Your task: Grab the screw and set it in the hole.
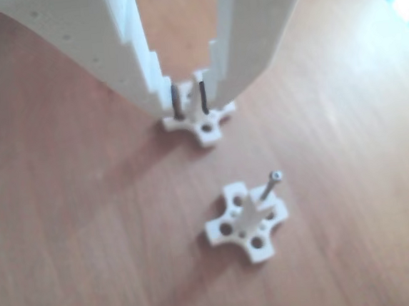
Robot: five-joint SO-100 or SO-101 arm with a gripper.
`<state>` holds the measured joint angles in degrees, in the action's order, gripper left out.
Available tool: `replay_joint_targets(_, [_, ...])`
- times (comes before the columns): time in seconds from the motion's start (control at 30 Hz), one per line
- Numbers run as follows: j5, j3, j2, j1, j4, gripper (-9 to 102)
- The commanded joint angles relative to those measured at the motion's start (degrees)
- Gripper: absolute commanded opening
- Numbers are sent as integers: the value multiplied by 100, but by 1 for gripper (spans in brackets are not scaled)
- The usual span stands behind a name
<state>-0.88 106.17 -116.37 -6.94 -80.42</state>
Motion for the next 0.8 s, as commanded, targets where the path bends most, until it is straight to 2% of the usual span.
replay_joint_targets(0.0, [9, -923, 229, -53, -62, 6])
replay_joint_targets(0.77, [70, -1731, 1582, -158, -114, 11])
